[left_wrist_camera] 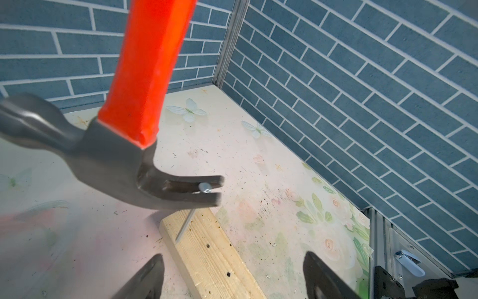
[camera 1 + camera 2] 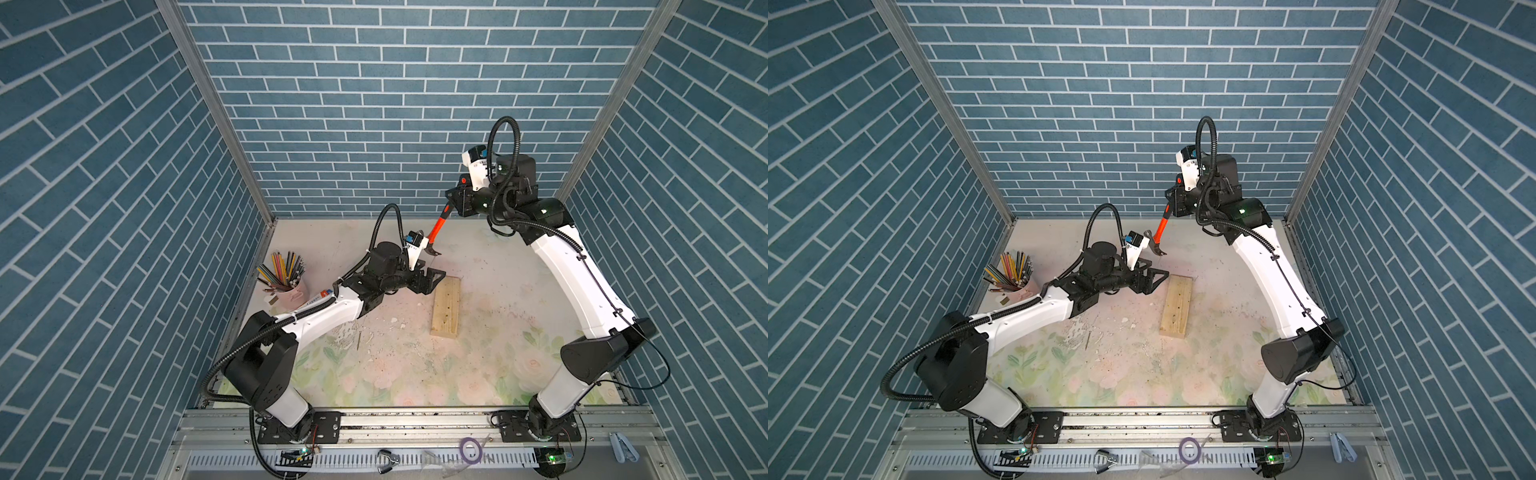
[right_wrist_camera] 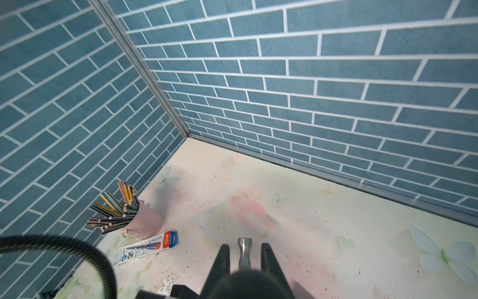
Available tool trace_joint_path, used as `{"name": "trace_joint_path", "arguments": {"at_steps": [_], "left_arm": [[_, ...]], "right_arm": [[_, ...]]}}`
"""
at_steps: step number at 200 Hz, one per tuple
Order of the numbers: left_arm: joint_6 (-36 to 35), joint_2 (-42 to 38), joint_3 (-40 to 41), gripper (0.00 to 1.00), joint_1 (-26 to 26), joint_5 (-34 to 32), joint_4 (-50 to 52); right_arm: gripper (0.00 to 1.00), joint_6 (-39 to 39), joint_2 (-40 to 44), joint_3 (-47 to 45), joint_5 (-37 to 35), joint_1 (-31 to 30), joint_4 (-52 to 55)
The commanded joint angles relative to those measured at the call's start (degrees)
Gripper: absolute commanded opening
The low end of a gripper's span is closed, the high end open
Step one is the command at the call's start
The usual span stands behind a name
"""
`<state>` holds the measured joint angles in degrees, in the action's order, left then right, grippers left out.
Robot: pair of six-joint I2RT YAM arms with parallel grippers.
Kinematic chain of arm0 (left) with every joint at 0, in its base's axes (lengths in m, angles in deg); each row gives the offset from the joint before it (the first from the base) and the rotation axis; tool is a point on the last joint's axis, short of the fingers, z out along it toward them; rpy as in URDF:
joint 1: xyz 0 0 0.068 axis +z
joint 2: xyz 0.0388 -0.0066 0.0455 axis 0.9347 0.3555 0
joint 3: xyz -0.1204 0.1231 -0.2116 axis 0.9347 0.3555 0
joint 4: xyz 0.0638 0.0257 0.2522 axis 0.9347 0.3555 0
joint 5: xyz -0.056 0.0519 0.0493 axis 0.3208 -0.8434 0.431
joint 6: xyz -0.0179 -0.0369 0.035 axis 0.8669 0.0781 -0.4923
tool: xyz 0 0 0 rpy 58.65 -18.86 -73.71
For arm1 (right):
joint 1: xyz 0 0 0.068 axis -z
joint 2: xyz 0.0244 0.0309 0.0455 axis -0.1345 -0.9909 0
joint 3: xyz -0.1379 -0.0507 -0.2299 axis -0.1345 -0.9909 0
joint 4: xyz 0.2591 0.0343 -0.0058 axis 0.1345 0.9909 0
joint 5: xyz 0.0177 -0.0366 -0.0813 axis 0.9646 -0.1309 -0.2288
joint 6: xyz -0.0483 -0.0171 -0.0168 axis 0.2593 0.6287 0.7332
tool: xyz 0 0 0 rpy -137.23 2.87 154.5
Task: Use a claw hammer to pull out a nail
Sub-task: Remove the nail from the mounting plate, then pick up the nail with the hammer.
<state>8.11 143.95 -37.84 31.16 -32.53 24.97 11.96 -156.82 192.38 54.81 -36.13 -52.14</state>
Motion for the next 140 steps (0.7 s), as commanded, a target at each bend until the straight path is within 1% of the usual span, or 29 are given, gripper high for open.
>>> {"name": "trace_joint_path", "arguments": {"at_steps": [1, 42, 76, 109, 132, 140], "left_arm": [[-0.93, 0.69, -0.66, 0.83, 0.84, 2.48, -1.15], [-0.55, 1.53, -1.60, 0.79, 0.93, 3.36, -2.48], [0.20, 1.23, -1.56, 0.73, 1.02, 3.90, -4.67], [1.31, 0.96, -1.76, 0.60, 1.02, 4.22, -5.68], [2.18, 0.83, -1.27, 0.46, 1.02, 3.67, -6.38], [2.30, 0.79, -1.29, 0.39, 1.00, 3.48, -6.29]], "right_arm": [[0.00, 1.03, 4.09, 0.46, 4.18, -0.42, -7.07], [0.00, 1.02, 5.29, -0.01, 5.93, -1.03, -7.89], [0.00, 1.29, 5.73, -0.02, 6.10, -1.43, -7.80], [0.00, 1.29, 5.70, -0.12, 6.19, -1.65, -8.06], [0.00, 1.31, 5.74, -0.29, 6.10, -1.69, -8.33], [0.00, 1.29, 5.66, -0.29, 6.03, -1.73, -8.43]]}}
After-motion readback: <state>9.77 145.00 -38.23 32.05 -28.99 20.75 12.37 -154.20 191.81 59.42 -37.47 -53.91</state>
